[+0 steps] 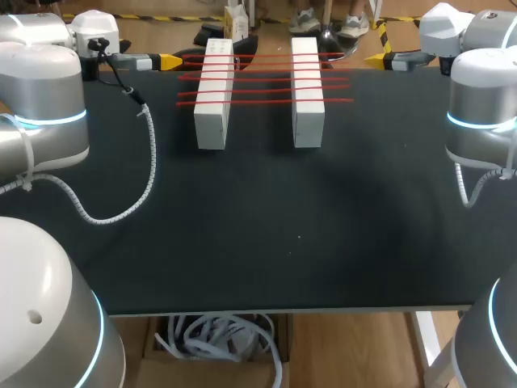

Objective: Grab the tape and strap the tape.

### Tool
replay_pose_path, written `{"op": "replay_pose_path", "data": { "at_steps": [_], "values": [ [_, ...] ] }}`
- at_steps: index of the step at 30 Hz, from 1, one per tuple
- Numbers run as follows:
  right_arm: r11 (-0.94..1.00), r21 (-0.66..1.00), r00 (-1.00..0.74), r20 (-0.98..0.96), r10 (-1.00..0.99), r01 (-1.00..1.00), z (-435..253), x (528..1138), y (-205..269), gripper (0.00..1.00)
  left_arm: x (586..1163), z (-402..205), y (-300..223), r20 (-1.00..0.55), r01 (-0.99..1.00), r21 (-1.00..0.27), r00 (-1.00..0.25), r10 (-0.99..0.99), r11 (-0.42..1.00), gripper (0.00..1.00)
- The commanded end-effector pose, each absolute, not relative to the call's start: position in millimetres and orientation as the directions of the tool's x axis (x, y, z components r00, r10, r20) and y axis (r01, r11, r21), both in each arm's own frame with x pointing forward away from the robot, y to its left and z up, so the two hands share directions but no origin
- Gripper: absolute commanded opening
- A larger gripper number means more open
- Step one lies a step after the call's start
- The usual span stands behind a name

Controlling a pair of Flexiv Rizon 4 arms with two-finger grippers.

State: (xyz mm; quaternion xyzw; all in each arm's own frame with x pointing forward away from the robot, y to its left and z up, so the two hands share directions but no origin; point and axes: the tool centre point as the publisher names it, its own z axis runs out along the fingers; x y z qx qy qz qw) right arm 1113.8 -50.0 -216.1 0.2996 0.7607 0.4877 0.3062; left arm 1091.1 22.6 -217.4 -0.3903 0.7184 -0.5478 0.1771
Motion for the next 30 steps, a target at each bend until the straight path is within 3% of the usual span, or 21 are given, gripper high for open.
{"op": "replay_pose_path", "data": {
  "at_steps": [1,17,30],
  "values": [
    [0.345,0.925,-0.633,-0.174,0.754,0.157,-216,1114,-50,1.00,1091,-217,23,0.173,-0.367,-0.925,-0.633,-0.755,0.095,1.00],
    [0.345,0.925,-0.633,-0.174,0.754,0.157,-216,1114,-50,1.00,1090,-217,24,0.170,-0.360,-0.928,-0.636,-0.753,0.094,1.00],
    [0.345,0.925,-0.633,-0.174,0.754,0.157,-216,1114,-50,1.00,1055,-221,39,-0.036,-0.113,-0.952,-0.882,-0.470,0.286,1.00]
  ]
}}
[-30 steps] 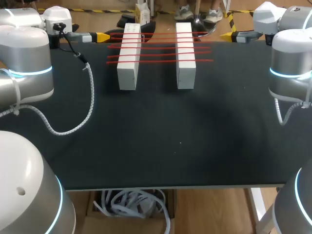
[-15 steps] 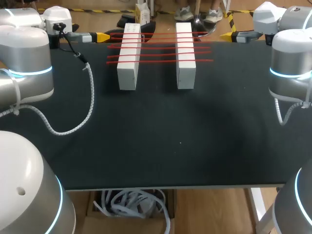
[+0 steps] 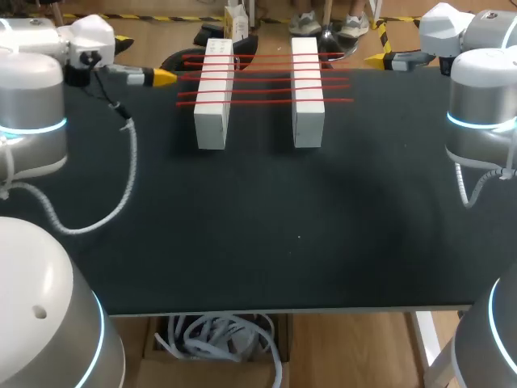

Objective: Grab the tape and strap the tape.

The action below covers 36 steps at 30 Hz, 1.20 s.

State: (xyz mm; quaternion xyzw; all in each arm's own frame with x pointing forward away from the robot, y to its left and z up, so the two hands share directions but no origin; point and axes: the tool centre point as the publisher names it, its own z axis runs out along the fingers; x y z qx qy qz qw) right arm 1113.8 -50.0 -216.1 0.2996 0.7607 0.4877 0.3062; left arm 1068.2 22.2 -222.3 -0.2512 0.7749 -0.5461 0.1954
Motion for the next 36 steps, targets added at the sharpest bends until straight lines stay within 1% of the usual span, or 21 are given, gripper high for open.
{"op": "replay_pose_path", "data": {
  "at_steps": [1,18,22,28,36],
  "values": [
    [0.345,0.925,-0.633,-0.174,0.754,0.157,-216,1114,-50,1.00,1051,-221,40,-0.035,-0.104,-0.954,-0.892,-0.450,0.280,1.00],
    [0.345,0.925,-0.633,-0.174,0.754,0.157,-216,1114,-50,1.00,1048,-221,40,-0.039,-0.088,-0.958,-0.902,-0.430,0.273,1.00],
    [0.345,0.925,-0.633,-0.174,0.754,0.157,-216,1114,-50,1.00,1044,-223,39,-0.072,-0.002,-0.980,-0.930,-0.360,0.201,1.00],
    [0.345,0.925,-0.633,-0.174,0.754,0.157,-216,1114,-50,1.00,1039,-229,32,-0.141,0.103,-0.980,-0.964,-0.227,0.171,1.00],
    [0.345,0.925,-0.633,-0.174,0.754,0.157,-216,1114,-50,1.00,1036,-246,25,-0.122,0.098,-0.979,-0.984,-0.126,0.180,1.00]
  ]
}}
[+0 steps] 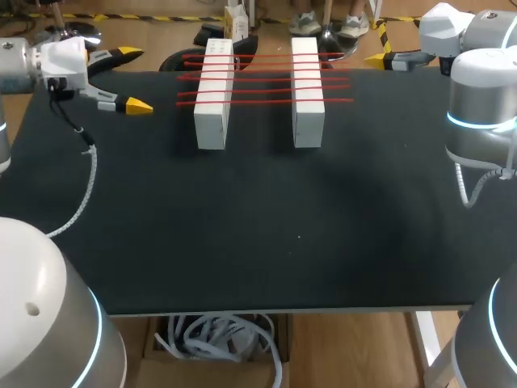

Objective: Grab the tape and strap the tape.

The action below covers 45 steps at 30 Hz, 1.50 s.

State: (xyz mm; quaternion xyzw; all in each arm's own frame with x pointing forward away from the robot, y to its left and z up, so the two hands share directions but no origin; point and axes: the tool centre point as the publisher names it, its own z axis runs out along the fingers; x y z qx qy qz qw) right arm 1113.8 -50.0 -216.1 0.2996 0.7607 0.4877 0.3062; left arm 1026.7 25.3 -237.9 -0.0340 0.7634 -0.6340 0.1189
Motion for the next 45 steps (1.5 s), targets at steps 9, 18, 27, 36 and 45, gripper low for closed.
{"op": "replay_pose_path", "data": {
  "at_steps": [9,18,27,36,45],
  "values": [
    [0.345,0.925,-0.633,-0.174,0.754,0.157,-216,1114,-50,1.00,1030,-268,16,-0.107,0.097,-0.981,-0.993,-0.051,0.170,0.82],
    [0.345,0.925,-0.633,-0.174,0.754,0.157,-216,1114,-50,1.00,1030,-282,9,-0.085,0.080,-0.984,-0.996,-0.022,0.160,0.48],
    [0.345,0.925,-0.633,-0.174,0.754,0.157,-216,1114,-50,1.00,1035,-294,2,-0.071,0.069,-0.986,-0.997,-0.004,0.153,0.46],
    [0.345,0.925,-0.633,-0.174,0.754,0.157,-216,1114,-50,1.00,1040,-303,-4,-0.057,0.059,-0.987,-0.998,0.013,0.148,0.37],
    [0.345,0.925,-0.633,-0.174,0.754,0.157,-216,1114,-50,1.00,1045,-311,-11,-0.037,0.040,-0.988,-0.999,0.022,0.147,0.34]
  ]
}}
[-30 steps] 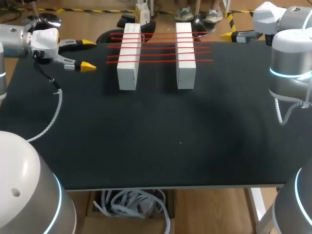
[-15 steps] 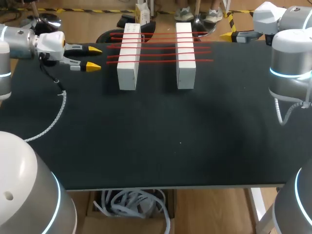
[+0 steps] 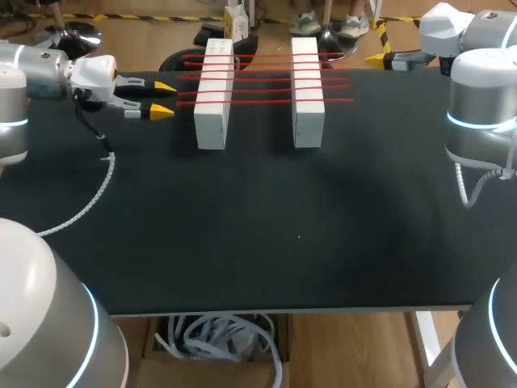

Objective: Grab the tape and strap the tape.

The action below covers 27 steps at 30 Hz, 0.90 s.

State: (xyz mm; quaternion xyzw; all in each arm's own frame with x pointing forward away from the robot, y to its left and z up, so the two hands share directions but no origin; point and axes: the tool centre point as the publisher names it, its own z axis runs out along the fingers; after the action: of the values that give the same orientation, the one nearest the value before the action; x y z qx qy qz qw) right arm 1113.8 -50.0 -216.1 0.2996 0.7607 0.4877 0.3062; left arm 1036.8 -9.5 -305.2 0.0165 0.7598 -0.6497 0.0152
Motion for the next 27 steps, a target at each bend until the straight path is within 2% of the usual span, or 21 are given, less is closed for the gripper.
{"op": "replay_pose_path", "data": {
  "at_steps": [1,3,5,14,21,27],
  "values": [
    [0.345,0.925,-0.633,-0.174,0.754,0.157,-216,1114,-50,1.00,1045,-312,-11,-0.035,0.038,-0.988,-0.999,0.021,0.147,0.33],
    [0.345,0.925,-0.633,-0.174,0.754,0.157,-216,1114,-50,1.00,1047,-313,-11,-0.034,0.036,-0.989,-0.999,0.020,0.146,0.33],
    [0.345,0.925,-0.633,-0.174,0.754,0.157,-216,1114,-50,1.00,1048,-314,-13,-0.032,0.035,-0.989,-0.999,0.022,0.145,0.28],
    [0.345,0.925,-0.633,-0.174,0.754,0.157,-216,1114,-50,1.00,1052,-317,-17,-0.027,0.032,-0.989,-0.999,0.034,0.141,0.24],
    [0.345,0.925,-0.633,-0.174,0.754,0.157,-216,1114,-50,1.00,1055,-319,-19,-0.028,0.033,-0.990,-0.999,0.039,0.137,0.16],
    [0.345,0.925,-0.633,-0.174,0.754,0.157,-216,1114,-50,1.00,1057,-320,-19,-0.029,0.034,-0.990,-0.999,0.040,0.135,0.13]
  ]
}}
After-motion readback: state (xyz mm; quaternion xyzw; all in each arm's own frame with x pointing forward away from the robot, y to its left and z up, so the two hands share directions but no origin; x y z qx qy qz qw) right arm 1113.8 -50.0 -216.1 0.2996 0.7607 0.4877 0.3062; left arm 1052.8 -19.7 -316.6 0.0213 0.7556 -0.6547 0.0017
